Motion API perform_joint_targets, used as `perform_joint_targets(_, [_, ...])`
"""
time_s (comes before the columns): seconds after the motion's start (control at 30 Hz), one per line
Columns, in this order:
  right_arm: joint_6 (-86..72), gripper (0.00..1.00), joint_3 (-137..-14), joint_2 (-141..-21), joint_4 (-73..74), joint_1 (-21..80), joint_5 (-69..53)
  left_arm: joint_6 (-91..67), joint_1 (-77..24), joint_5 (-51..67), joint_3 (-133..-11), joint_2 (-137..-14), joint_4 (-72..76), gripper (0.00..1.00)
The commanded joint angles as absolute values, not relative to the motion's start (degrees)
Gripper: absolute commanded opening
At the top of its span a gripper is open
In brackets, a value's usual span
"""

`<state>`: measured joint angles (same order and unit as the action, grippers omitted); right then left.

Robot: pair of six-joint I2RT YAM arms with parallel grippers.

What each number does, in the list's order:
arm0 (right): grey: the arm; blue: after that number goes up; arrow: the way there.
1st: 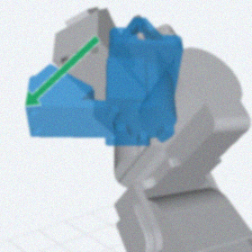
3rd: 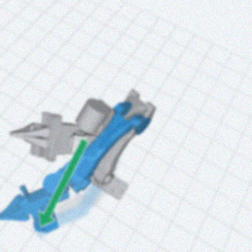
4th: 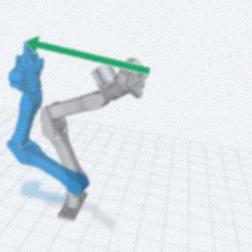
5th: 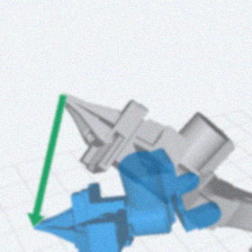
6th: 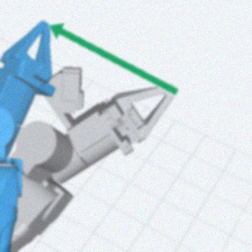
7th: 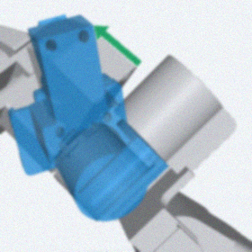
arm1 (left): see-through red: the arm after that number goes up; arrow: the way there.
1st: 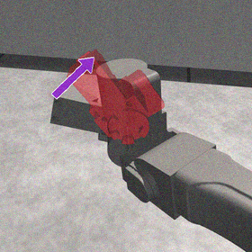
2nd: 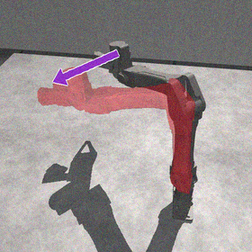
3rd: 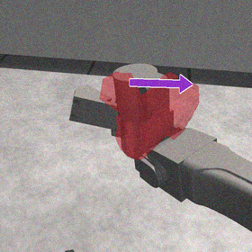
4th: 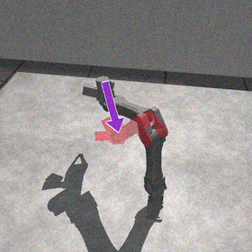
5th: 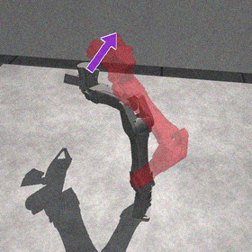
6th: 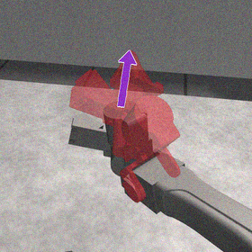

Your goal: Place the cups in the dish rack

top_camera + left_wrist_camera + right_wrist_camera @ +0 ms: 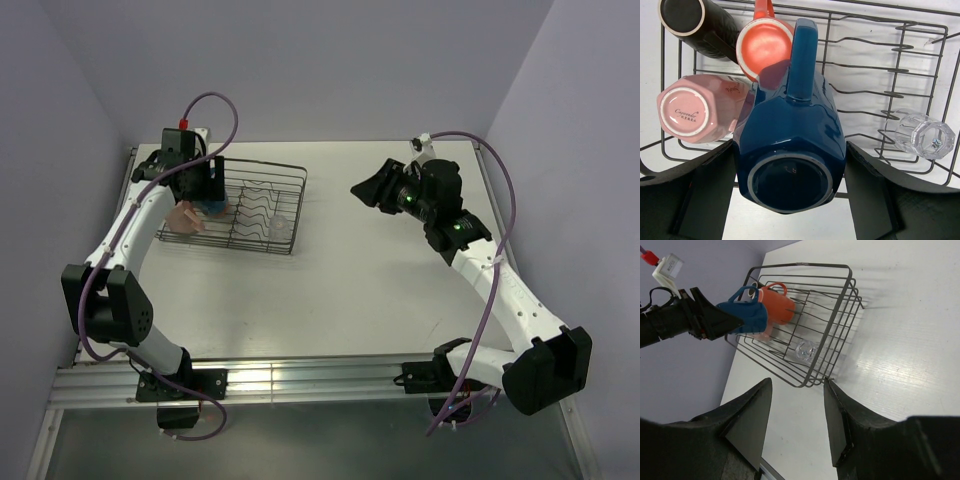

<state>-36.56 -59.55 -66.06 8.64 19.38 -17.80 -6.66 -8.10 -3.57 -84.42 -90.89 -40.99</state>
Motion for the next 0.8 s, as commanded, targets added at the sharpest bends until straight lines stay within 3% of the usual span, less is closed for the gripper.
perform_joint_targets(0.0, [-35.8,0.54,-59.2,-64.2,5.4,19.7,-18.7,-5.5,-8.6,-4.0,-85.3,-87.9,-35.2,0.0])
perform_joint_targets(0.3, [-35.2,0.54,-59.3,-64.1,6.0,19.8,-18.5,-5.0,-9.0,-3.3,-86.2,-89.8,-36.0,0.0])
perform_joint_targets(0.77, [-35.4,0.54,-59.1,-65.2,5.0,19.7,-19.2,-2.9,-11.4,-7.9,-82.3,-83.2,-31.1,0.0])
